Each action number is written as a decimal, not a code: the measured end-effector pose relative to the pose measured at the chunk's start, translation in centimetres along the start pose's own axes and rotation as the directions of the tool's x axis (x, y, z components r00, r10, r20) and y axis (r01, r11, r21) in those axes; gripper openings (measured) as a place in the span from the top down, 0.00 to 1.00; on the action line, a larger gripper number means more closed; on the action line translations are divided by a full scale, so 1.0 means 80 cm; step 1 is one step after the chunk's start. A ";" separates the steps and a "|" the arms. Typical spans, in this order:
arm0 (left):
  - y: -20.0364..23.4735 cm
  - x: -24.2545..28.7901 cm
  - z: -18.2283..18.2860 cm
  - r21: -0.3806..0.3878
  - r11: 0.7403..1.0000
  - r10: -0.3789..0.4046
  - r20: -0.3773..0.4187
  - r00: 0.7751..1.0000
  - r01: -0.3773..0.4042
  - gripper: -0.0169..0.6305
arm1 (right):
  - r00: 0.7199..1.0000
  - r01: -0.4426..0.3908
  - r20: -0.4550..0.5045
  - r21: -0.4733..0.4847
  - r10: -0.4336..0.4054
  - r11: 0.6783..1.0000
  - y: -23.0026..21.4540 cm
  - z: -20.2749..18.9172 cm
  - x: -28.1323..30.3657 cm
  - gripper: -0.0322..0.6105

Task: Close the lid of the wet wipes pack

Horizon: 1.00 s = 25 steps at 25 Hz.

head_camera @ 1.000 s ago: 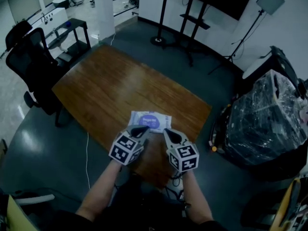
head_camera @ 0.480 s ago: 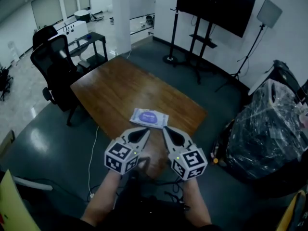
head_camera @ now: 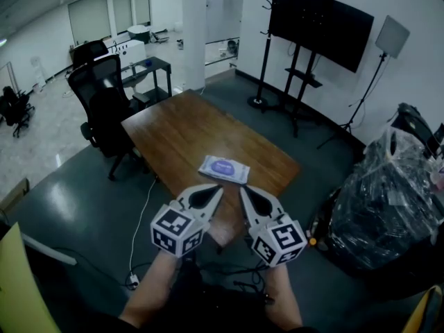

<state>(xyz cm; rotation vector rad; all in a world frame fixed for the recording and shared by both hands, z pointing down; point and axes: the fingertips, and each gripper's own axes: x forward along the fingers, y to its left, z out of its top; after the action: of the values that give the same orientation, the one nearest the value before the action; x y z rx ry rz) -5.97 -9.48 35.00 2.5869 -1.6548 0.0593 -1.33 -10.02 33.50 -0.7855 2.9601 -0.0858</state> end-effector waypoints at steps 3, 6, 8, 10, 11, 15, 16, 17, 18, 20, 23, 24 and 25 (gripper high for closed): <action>-0.013 -0.015 0.003 0.004 1.000 0.011 0.010 1.000 -0.011 0.97 | 1.000 -0.019 0.017 -0.006 0.019 1.000 0.016 0.005 -0.013 0.94; -0.023 -0.027 0.005 0.007 1.000 0.020 0.017 1.000 -0.020 0.97 | 0.999 -0.033 0.022 -0.014 0.034 0.999 0.029 0.007 -0.022 0.94; -0.027 -0.034 0.005 0.011 1.000 0.024 0.020 1.000 -0.024 0.97 | 0.999 -0.040 0.020 -0.019 0.041 0.999 0.037 0.007 -0.026 0.94; -0.029 -0.040 0.006 0.014 1.000 0.028 0.023 0.999 -0.028 0.97 | 0.999 -0.045 0.018 -0.024 0.046 0.999 0.043 0.006 -0.028 0.94; -0.029 -0.042 0.006 0.015 0.999 0.030 0.025 0.999 -0.030 0.97 | 0.999 -0.047 0.019 -0.026 0.047 0.999 0.045 0.006 -0.028 0.94; -0.031 -0.046 0.008 0.020 0.999 0.033 0.030 0.999 -0.034 0.97 | 0.999 -0.047 0.023 -0.029 0.048 0.998 0.047 0.008 -0.032 0.94; -0.032 -0.046 0.008 0.022 0.999 0.034 0.031 0.999 -0.035 0.97 | 0.999 -0.047 0.024 -0.030 0.048 0.998 0.047 0.008 -0.032 0.94; -0.032 -0.047 0.008 0.024 0.999 0.035 0.032 0.999 -0.036 0.97 | 0.999 -0.048 0.024 -0.031 0.049 0.998 0.048 0.008 -0.032 0.94; -0.032 -0.047 0.009 0.026 0.999 0.036 0.033 0.999 -0.037 0.97 | 0.999 -0.048 0.024 -0.033 0.049 0.998 0.048 0.009 -0.032 0.94; -0.031 -0.048 0.010 0.029 0.999 0.037 0.034 0.999 -0.038 0.97 | 0.999 -0.047 0.021 -0.036 0.048 0.998 0.049 0.010 -0.031 0.94; -0.031 -0.046 0.009 0.029 0.999 0.037 0.032 0.999 -0.038 0.97 | 0.999 -0.046 0.016 -0.037 0.047 0.998 0.047 0.008 -0.031 0.94; -0.031 -0.046 0.008 0.029 0.999 0.037 0.031 0.999 -0.038 0.97 | 0.999 -0.046 0.016 -0.036 0.047 0.998 0.046 0.008 -0.031 0.94; -0.031 -0.045 0.008 0.030 0.999 0.037 0.030 0.999 -0.038 0.97 | 0.999 -0.046 0.016 -0.036 0.047 0.998 0.046 0.008 -0.030 0.94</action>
<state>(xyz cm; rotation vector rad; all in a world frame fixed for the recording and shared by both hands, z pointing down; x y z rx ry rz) -5.25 -5.24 34.03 2.5909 -1.7256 0.0490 -0.98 -5.66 32.77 -0.7173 2.9699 -0.0241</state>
